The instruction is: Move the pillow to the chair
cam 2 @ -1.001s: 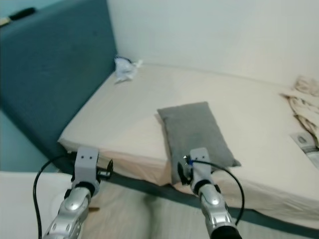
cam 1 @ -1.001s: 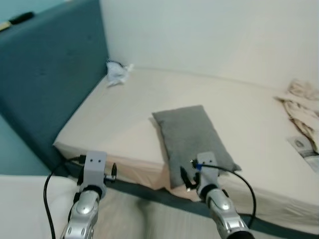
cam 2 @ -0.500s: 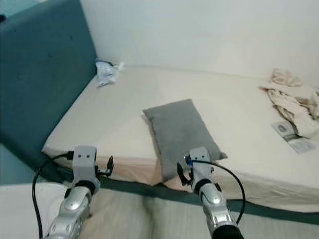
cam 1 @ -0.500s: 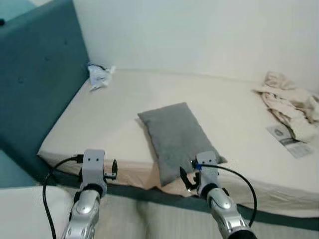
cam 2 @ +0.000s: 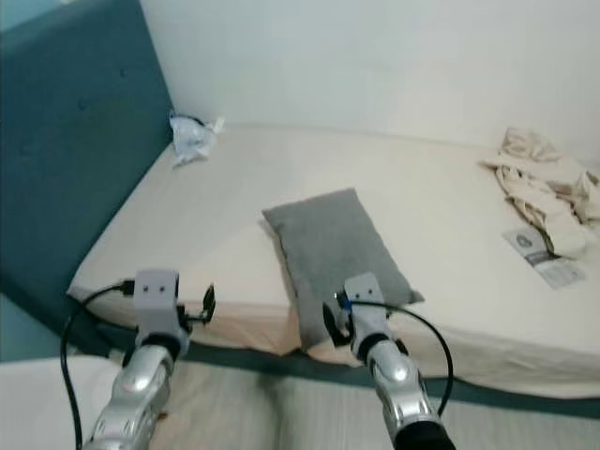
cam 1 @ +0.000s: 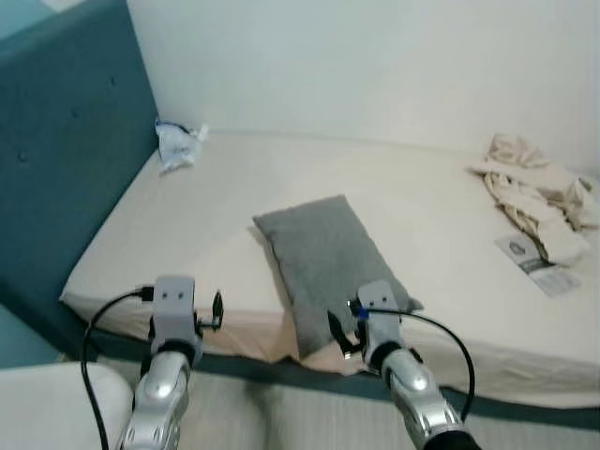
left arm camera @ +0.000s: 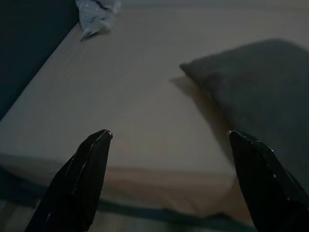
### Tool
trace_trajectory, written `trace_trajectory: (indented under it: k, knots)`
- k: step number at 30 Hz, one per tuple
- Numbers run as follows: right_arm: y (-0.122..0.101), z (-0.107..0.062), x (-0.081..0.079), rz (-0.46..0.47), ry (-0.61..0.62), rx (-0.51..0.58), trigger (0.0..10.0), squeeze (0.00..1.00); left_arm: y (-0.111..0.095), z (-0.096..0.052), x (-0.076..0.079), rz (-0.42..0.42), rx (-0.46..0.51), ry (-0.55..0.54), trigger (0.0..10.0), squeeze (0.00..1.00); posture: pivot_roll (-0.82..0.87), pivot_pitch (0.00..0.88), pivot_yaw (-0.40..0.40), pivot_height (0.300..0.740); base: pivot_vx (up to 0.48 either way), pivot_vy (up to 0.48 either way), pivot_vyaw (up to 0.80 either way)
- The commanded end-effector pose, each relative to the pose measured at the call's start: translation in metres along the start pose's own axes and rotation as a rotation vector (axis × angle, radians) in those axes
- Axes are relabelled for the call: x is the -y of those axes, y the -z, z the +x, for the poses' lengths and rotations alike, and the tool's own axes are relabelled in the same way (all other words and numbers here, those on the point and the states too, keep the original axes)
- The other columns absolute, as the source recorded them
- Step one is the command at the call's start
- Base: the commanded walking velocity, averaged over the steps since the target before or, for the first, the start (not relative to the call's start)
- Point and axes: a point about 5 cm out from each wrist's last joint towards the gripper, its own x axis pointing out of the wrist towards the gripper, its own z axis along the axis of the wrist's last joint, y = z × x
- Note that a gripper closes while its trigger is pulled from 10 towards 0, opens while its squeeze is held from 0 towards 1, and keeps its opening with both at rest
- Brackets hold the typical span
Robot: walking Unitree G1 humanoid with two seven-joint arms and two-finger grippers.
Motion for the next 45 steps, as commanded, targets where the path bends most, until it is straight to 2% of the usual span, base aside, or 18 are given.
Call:
trace_trajectory:
  k: [1,8,11,13,24,27,45]
  knots:
    - [-0.001,0.001,0.002,0.030,0.023,0.003,10.0,0.00,0.005,-0.004,0.000,0.009,-0.017,0.005,10.0,0.00,0.04,0.083,-0.016,0.740,0.364,0.000,0.00]
    - [-0.004,0.003,-0.001,0.027,0.013,0.014,10.0,0.00,0.004,0.002,-0.003,0.019,-0.018,0.007,10.0,0.00,0.04,0.112,-0.035,0.740,0.321,0.000,0.00]
    - [-0.005,0.002,-0.007,-0.019,-0.027,0.023,10.0,0.00,0.005,0.001,-0.007,-0.001,-0.024,-0.005,10.0,0.00,0.03,0.103,-0.022,0.740,0.000,0.000,0.00]
    - [-0.001,-0.001,-0.006,-0.009,-0.018,0.019,10.0,0.00,0.009,-0.004,-0.005,0.011,-0.027,0.007,10.0,0.00,0.03,0.093,-0.021,0.740,0.000,0.000,0.00]
    - [0.004,-0.003,-0.002,0.004,0.015,-0.005,10.0,0.00,0.009,-0.004,-0.003,0.019,-0.020,0.020,10.0,0.00,0.02,0.083,-0.012,0.740,0.000,0.000,0.00]
    - [0.004,-0.004,0.002,0.028,0.042,-0.006,10.0,0.00,0.008,-0.002,-0.003,0.024,-0.021,0.024,10.0,0.00,0.02,0.080,-0.010,0.740,0.000,0.000,-0.61]
    - [0.010,-0.006,0.001,0.048,0.054,-0.038,10.0,0.00,0.010,-0.002,-0.004,0.041,-0.032,0.034,10.0,0.00,0.03,0.088,-0.004,0.740,0.000,0.000,-0.80]
